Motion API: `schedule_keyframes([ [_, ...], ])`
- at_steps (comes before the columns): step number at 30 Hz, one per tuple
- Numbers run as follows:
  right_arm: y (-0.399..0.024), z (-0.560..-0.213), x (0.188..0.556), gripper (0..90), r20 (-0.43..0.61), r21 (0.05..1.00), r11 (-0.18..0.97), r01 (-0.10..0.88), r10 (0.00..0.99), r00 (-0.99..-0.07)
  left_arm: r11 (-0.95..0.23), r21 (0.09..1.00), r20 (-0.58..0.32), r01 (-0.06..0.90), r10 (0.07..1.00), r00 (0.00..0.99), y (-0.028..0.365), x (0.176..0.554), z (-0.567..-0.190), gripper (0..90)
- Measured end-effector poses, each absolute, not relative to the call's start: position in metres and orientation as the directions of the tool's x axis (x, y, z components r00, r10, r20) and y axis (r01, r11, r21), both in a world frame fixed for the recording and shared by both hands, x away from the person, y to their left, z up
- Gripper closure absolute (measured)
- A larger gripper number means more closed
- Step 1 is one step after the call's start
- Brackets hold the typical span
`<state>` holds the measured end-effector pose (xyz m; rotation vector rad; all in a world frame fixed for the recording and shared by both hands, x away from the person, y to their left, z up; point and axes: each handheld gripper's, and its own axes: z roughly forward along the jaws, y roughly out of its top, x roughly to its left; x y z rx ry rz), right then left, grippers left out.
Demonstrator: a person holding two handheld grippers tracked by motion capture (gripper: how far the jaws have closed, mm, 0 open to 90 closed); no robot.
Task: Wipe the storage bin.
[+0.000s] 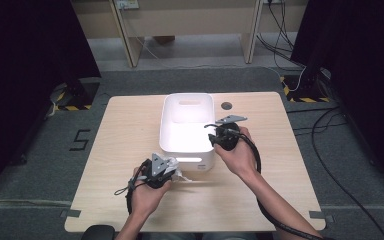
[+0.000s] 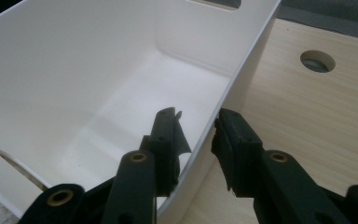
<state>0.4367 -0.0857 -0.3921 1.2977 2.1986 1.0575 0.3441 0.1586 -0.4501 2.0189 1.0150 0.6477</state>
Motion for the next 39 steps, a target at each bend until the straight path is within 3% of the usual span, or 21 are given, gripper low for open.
schedule_keyframes([
  [19, -0.085, -0.392, 0.437, 68.8, 0.050, 0.760, 0.295, 0.579, 0.862, -0.505, -0.370, 0.837, 0.102, 0.403, 0.830, 0.549, 0.151, 0.342, -0.431, 74.8],
  [39, -0.083, -0.392, 0.436, 67.8, 0.056, 0.761, 0.292, 0.579, 0.859, -0.508, -0.409, 0.805, 0.115, 0.430, 0.819, 0.562, 0.146, 0.345, -0.449, 74.9],
])
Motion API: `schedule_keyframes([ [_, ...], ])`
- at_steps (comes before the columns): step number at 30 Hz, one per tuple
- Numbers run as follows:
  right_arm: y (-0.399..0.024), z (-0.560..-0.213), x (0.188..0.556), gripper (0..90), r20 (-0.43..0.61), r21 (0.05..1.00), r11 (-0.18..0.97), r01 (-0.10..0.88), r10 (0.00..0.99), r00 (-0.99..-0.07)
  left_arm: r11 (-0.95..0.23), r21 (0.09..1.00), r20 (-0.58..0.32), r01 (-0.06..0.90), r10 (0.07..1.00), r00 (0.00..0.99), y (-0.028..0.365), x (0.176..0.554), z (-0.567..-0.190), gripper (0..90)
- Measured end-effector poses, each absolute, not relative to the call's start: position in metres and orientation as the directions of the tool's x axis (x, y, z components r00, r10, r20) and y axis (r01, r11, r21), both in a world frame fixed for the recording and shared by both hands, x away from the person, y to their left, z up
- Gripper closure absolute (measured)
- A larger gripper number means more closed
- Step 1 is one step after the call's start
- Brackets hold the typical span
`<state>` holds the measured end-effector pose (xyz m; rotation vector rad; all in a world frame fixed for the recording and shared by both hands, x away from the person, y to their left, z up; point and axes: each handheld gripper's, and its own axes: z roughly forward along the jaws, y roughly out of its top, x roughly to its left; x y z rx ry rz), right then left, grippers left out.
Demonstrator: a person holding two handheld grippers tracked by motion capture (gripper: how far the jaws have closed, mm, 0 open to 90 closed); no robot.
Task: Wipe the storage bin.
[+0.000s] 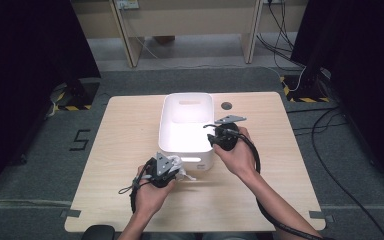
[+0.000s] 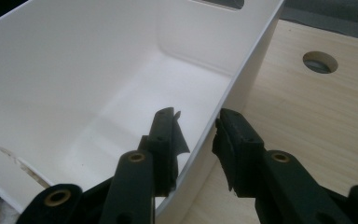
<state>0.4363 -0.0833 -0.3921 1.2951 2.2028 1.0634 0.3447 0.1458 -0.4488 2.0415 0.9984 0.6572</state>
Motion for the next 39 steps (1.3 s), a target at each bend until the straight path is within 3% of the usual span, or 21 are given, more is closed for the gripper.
schedule_keyframes([
  [39, -0.083, -0.392, 0.437, 67.6, 0.060, 0.763, 0.288, 0.579, 0.860, -0.507, -0.453, 0.760, 0.115, 0.466, 0.799, 0.590, 0.139, 0.354, -0.481, 74.8],
])
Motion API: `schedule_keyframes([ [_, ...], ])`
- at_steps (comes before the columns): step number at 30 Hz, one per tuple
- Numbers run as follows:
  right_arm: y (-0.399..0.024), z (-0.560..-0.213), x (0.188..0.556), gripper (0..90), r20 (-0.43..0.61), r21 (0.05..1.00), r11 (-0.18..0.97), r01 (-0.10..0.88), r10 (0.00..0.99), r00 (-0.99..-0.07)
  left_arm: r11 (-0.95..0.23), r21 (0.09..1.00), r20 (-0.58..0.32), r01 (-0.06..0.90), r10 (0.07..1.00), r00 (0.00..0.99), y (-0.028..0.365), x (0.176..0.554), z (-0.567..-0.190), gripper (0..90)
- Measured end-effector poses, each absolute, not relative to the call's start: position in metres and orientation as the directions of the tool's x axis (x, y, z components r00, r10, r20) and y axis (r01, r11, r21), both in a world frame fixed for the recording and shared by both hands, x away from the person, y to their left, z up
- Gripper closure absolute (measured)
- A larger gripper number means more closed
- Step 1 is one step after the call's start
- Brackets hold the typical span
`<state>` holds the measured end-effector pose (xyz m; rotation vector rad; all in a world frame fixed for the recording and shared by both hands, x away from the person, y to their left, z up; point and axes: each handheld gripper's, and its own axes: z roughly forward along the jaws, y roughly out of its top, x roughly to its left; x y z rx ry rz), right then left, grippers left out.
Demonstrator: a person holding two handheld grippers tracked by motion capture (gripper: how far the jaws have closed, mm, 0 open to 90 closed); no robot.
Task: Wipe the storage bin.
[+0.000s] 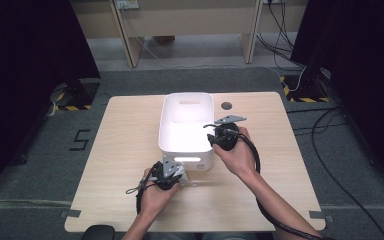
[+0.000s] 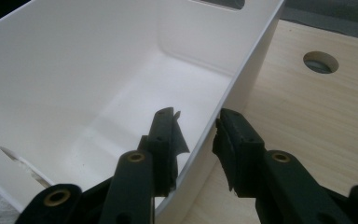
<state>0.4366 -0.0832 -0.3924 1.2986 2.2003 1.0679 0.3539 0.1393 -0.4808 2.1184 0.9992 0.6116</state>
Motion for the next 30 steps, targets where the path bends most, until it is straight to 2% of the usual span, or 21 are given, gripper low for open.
schedule_keyframes([
  [30, -0.0838, -0.3926, 0.4375, 67.1, 0.059, 0.764, 0.286, 0.579, 0.862, -0.503, -0.445, 0.757, 0.107, 0.478, 0.806, 0.582, 0.1351, 0.3575, -0.4874, 74.9],
])
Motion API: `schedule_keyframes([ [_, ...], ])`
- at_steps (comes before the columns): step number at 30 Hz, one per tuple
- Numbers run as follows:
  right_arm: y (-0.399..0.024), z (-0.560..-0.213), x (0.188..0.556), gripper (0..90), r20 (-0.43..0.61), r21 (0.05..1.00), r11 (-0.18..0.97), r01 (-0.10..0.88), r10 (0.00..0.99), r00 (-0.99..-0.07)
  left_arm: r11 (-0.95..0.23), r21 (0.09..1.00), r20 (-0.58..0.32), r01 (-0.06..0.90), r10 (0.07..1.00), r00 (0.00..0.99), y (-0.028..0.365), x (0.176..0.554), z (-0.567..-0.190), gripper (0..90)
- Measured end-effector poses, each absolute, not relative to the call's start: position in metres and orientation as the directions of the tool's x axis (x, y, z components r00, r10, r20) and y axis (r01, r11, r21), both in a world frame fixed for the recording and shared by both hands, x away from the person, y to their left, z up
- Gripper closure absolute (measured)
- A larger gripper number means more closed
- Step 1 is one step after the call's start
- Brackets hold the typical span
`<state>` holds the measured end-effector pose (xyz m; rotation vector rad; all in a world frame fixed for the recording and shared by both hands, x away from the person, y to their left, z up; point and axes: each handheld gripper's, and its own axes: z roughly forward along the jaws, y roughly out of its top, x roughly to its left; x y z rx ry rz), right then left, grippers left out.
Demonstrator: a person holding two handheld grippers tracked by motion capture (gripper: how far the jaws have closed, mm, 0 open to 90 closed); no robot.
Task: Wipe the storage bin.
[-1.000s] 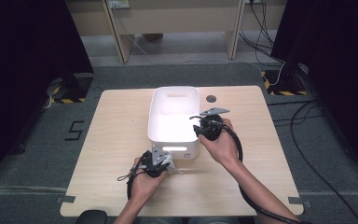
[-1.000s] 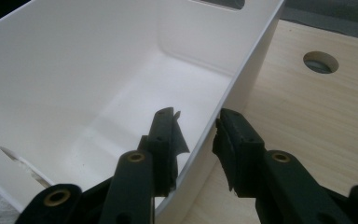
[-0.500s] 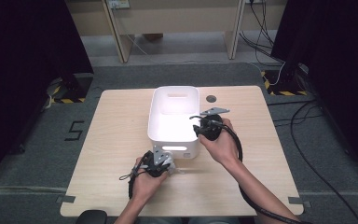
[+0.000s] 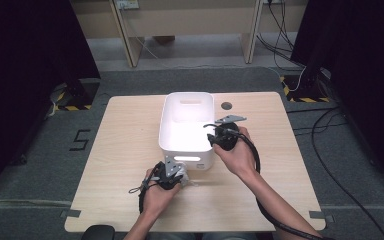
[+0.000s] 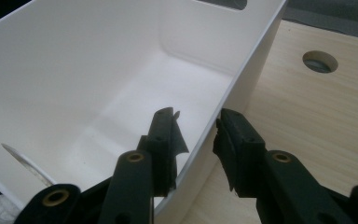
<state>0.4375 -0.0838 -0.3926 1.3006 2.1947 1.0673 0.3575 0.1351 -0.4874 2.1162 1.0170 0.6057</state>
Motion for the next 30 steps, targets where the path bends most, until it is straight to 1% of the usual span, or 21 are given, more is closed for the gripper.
schedule_keyframes([
  [27, -0.082, -0.392, 0.436, 66.9, 0.051, 0.765, 0.289, 0.576, 0.864, -0.501, -0.384, 0.804, 0.073, 0.455, 0.822, 0.565, 0.129, 0.352, -0.453, 74.8],
  [30, -0.081, -0.394, 0.436, 65.5, 0.047, 0.764, 0.292, 0.576, 0.865, -0.500, -0.381, 0.808, 0.076, 0.449, 0.823, 0.562, 0.129, 0.351, -0.449, 74.8],
])
